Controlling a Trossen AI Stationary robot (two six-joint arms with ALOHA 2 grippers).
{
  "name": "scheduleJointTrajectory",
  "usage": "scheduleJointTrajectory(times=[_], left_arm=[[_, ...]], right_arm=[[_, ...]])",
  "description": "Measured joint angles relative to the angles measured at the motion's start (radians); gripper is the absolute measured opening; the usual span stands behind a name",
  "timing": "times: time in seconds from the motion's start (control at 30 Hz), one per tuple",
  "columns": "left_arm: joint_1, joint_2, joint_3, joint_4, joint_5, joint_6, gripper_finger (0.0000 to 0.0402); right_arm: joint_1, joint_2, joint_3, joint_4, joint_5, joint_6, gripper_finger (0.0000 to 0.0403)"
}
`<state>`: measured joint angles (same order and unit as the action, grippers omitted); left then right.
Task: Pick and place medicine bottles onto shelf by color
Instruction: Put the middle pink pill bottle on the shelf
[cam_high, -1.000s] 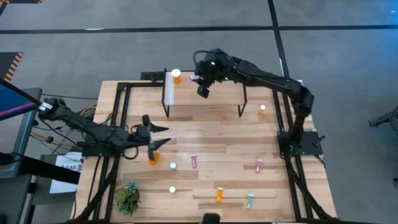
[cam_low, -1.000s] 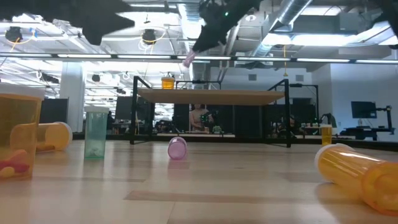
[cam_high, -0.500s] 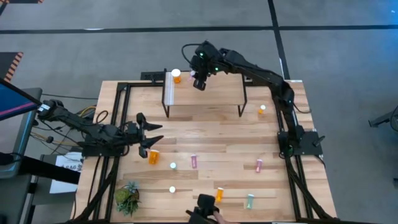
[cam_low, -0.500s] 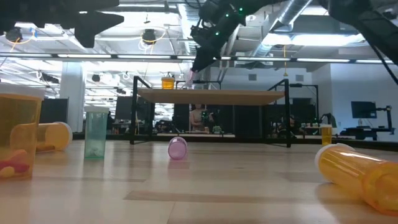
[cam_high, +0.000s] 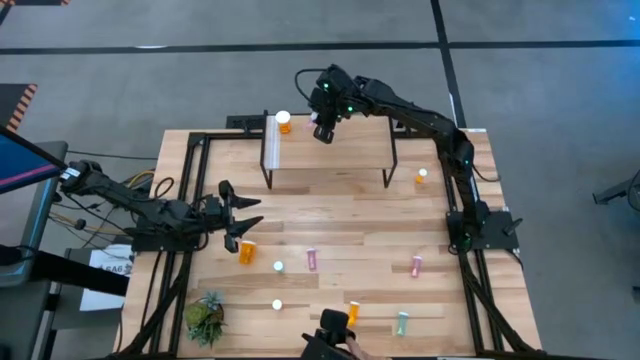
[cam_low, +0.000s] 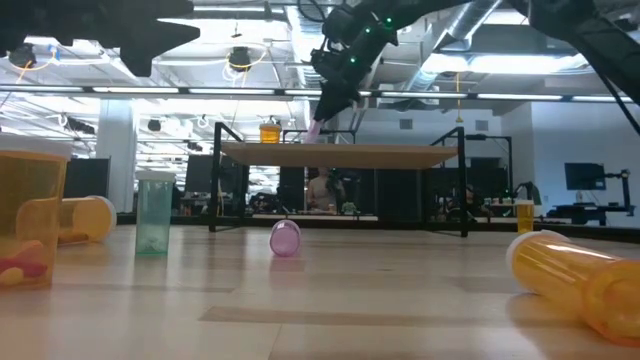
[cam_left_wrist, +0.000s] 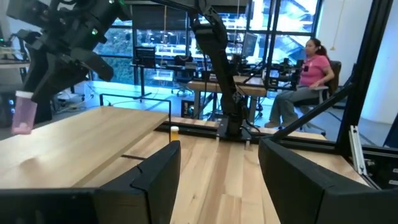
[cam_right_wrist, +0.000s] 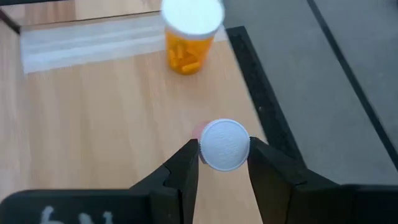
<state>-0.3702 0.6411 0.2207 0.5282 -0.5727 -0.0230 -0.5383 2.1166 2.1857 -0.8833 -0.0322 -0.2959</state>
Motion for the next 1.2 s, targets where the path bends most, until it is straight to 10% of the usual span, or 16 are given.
scheduleJointTrajectory(times=[1.2], left_arm=[[0.000,0.000,0.000,-0.051,0.000,-0.052,0.0203]], right_arm=[[-0.001,0.043,0.001,0.039,0.005,0.024,0.0150]])
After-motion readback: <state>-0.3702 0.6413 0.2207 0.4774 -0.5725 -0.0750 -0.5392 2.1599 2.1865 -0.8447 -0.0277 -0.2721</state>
